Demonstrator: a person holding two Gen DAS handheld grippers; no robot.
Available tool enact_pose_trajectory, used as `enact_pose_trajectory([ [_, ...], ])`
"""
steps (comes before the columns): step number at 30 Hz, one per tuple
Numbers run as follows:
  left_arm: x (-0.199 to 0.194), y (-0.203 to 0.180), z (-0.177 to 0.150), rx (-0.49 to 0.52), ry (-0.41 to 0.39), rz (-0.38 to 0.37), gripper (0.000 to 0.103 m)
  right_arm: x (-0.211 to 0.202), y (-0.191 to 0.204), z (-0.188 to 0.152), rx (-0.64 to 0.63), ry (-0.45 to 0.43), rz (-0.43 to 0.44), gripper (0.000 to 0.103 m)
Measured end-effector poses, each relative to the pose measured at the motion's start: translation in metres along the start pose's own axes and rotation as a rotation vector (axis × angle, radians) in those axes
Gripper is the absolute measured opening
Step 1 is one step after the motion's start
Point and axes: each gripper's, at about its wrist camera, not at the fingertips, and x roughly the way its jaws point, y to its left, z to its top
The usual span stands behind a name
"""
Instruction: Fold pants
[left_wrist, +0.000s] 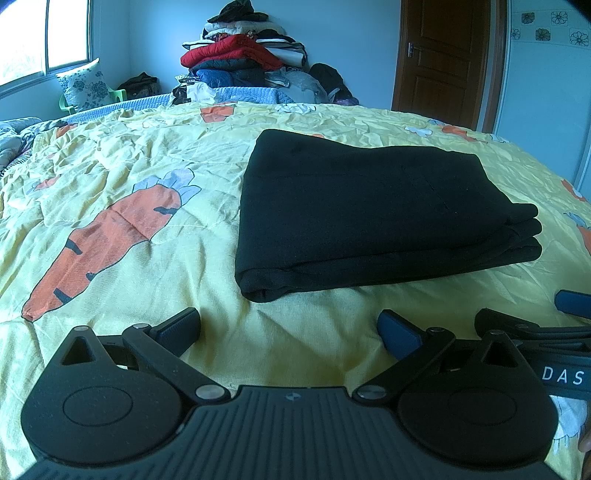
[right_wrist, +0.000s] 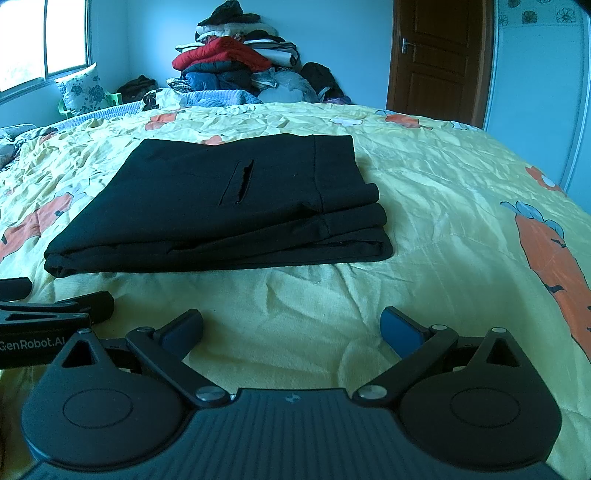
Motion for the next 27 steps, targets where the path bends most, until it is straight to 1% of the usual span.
enact_pose_trajectory([
  [4, -0.0004, 0.0000, -0.0003, 0.001, 0.000, -0.001, 0.103, -0.0010, -0.0005, -0.0006, 0.010, -0.003, -0.008, 0.103],
  [6, -0.0005, -0.0001, -0.0002, 0.000, 0.000, 0.000, 0.103, -0.0019, -0.0034, -0.0008, 0.037, -0.007, -0.030, 0.103],
  [8, -0.0007, -0.0001, -0.0004, 0.001, 0.000, 0.000, 0.103, -0.0025, -0.0066, -0.0011, 0.057, -0.010, -0.032, 0.103],
  [12, -0.0015, -0.0001, -0.0019, 0.007, 0.001, -0.007, 0.103, -0.0005, -0.0018, -0.0008, 0.025, -0.001, -0.043, 0.103],
  [27, -0.0021, -0.0004, -0.0026, 0.008, 0.001, -0.009, 0.103, -0.0011, -0.0038, -0.0008, 0.028, -0.001, -0.040, 0.103],
])
